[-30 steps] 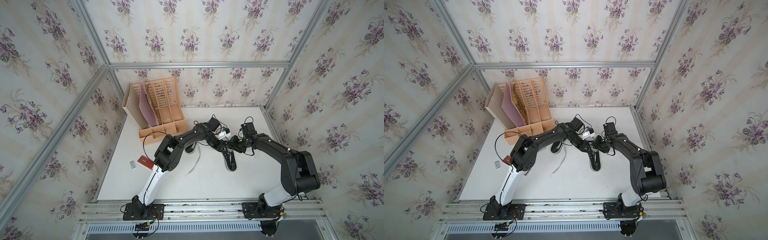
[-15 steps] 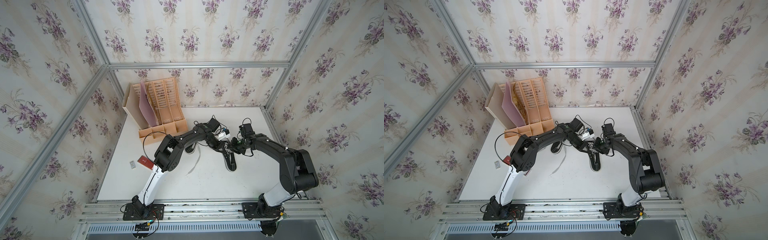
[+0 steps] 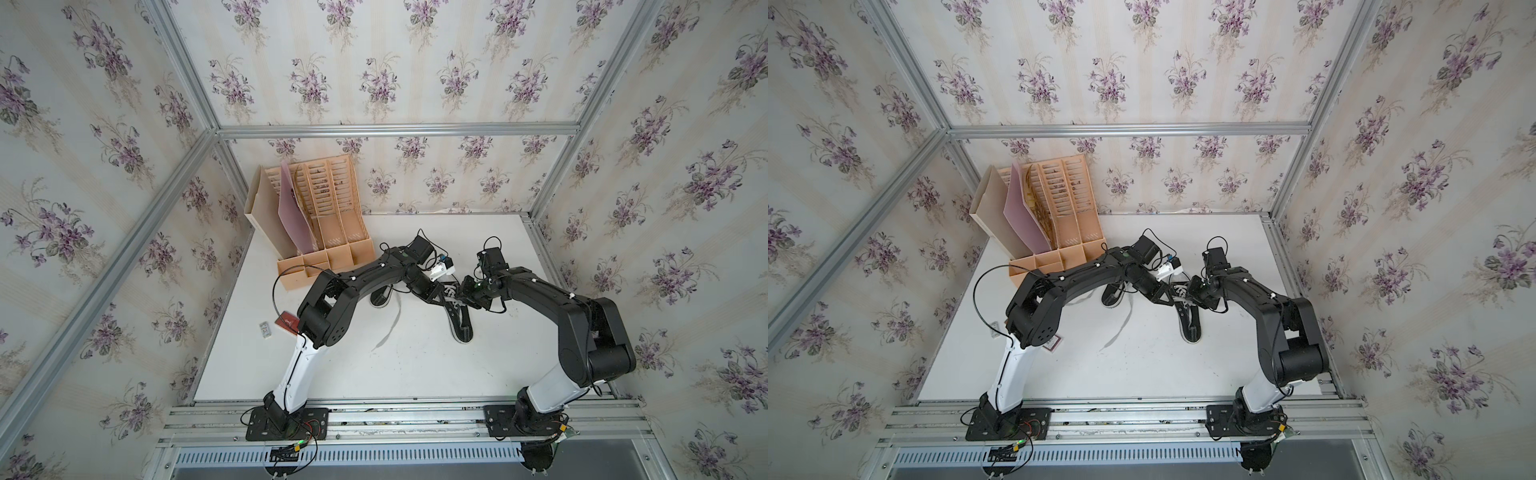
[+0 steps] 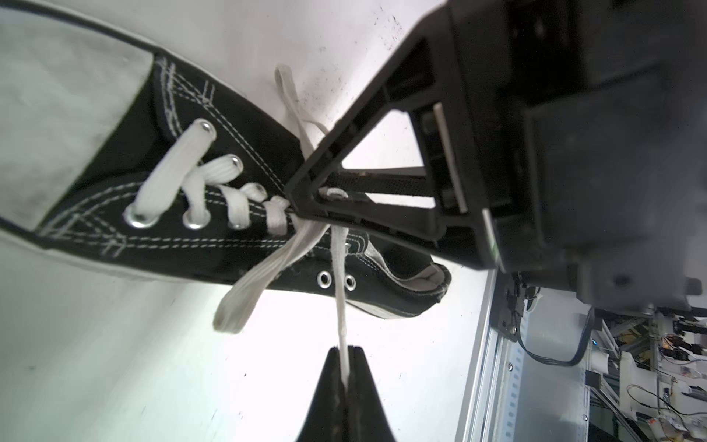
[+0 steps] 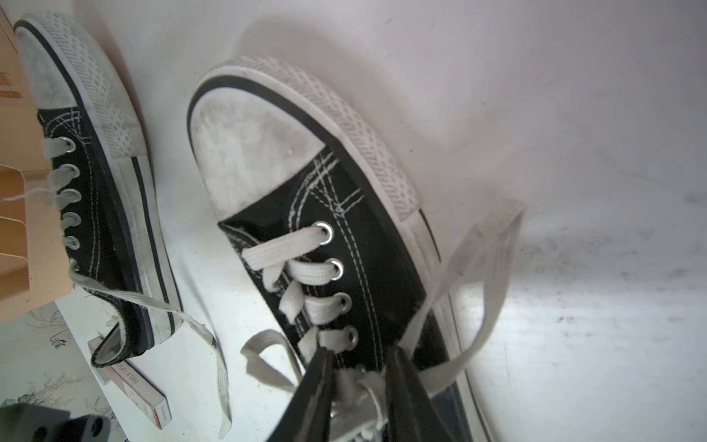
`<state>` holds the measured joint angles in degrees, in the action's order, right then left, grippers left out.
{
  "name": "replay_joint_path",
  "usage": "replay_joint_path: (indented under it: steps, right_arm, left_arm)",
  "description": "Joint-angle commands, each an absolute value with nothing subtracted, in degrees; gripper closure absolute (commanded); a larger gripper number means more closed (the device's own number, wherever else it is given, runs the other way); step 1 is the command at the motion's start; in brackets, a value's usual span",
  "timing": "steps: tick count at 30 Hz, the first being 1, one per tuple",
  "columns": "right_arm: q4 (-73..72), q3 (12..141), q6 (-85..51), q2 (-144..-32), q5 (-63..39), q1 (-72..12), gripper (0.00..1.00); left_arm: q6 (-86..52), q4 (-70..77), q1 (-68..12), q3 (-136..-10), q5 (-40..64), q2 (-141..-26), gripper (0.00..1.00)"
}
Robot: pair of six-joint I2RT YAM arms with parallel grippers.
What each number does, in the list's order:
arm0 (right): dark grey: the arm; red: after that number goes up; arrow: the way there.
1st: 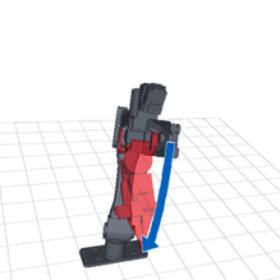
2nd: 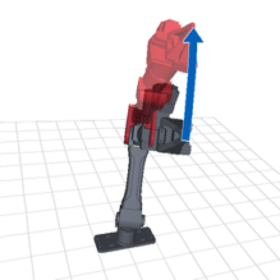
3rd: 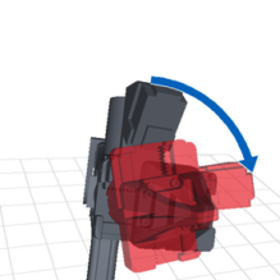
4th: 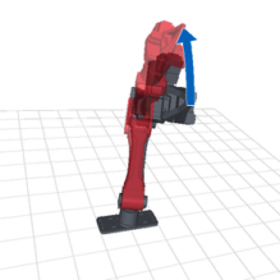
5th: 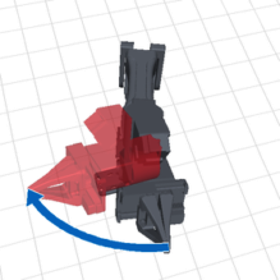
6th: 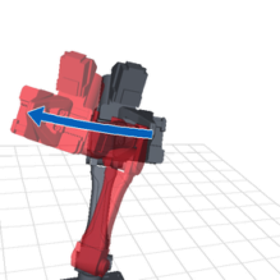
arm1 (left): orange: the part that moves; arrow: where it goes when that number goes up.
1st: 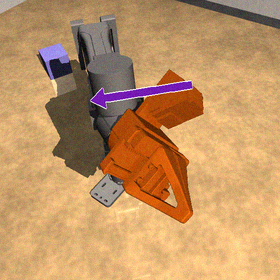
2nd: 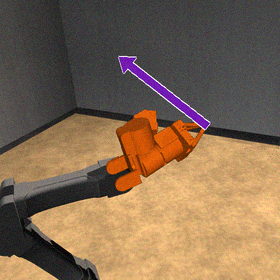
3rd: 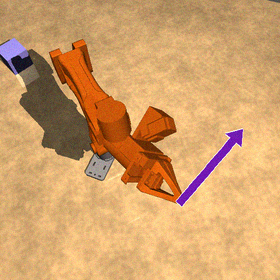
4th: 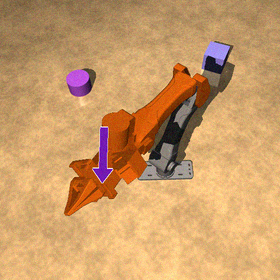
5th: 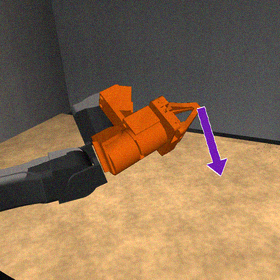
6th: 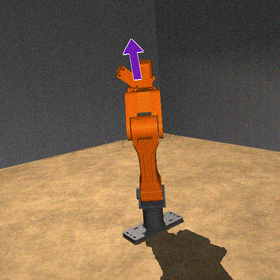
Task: Tie the shoes
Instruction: Tie the shoelace on the shoe, then adjust the shoe at the center of the board.
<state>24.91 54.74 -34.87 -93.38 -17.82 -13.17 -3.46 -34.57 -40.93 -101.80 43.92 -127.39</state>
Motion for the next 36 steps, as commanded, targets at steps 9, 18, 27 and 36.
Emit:
replay_joint_path:
  steps: [9, 18, 27, 36]
  right_arm:
    - [26.7, 56.1, -33.8, -94.3, -16.9, -13.4, 0.71]
    - [26.0, 58.4, -32.5, -91.2, -14.6, -13.4, 0.56]
    - [27.9, 63.3, -26.7, -87.1, -9.0, -15.7, 0.4]
    - [23.7, 67.4, -27.5, -92.8, -1.5, -30.4, 0.4]
  left_arm:
    - [-5.7, -29.2, -38.3, -94.1, 41.0, -122.0, 1.0]
    - [-4.9, -29.5, -37.0, -93.5, 40.0, -118.3, 0.54]
    - [-3.5, -33.8, -29.5, -84.7, 32.7, -106.0, 0.41]
    - [-3.5, -34.8, -26.3, -75.5, 23.6, -103.5, 0.37]
